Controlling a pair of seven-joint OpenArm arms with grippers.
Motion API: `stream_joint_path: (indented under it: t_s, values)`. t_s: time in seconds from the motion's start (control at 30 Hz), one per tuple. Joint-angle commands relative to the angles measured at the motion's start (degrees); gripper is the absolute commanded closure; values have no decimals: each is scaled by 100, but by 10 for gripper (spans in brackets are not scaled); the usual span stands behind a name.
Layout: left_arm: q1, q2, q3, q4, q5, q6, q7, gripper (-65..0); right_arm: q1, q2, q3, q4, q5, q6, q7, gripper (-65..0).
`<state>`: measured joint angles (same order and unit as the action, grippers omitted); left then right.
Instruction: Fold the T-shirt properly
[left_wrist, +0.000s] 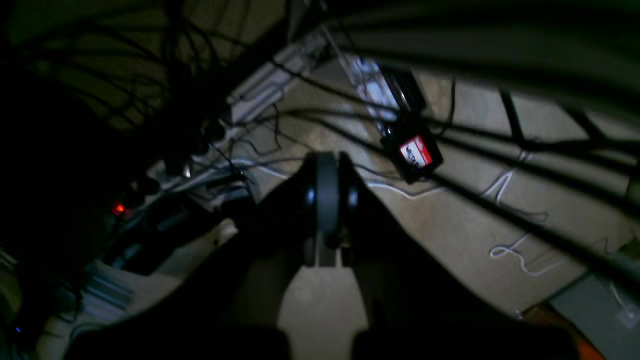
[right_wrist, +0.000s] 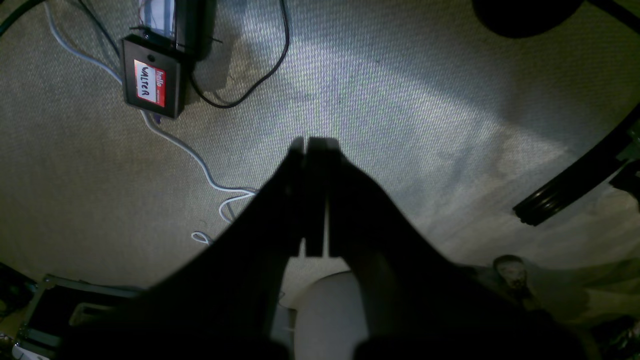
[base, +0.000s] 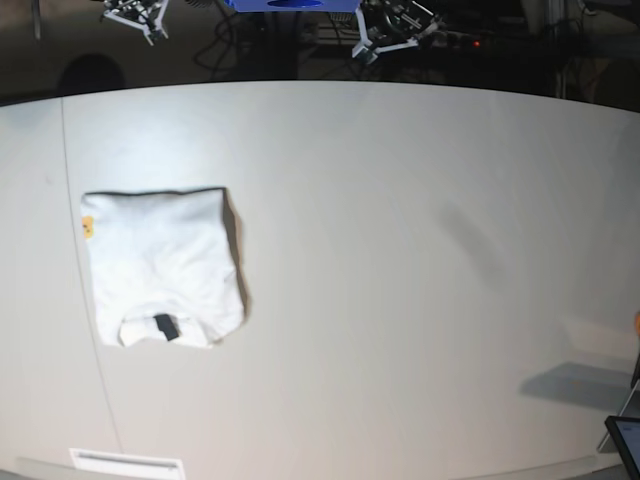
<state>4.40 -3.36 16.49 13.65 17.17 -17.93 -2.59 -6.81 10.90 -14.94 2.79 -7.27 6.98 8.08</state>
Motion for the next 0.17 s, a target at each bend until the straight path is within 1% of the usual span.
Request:
stream_joint_path:
  t_s: [0.0,0.13]
  values:
    - [39,-3,-1,20,2,-22,-27,0,-9,58,-23,-2,19,-26,14,-3]
    - [21,6,-10,20,2,-22,-27,0,-9,58,-31,-2,19,-26,14,-3]
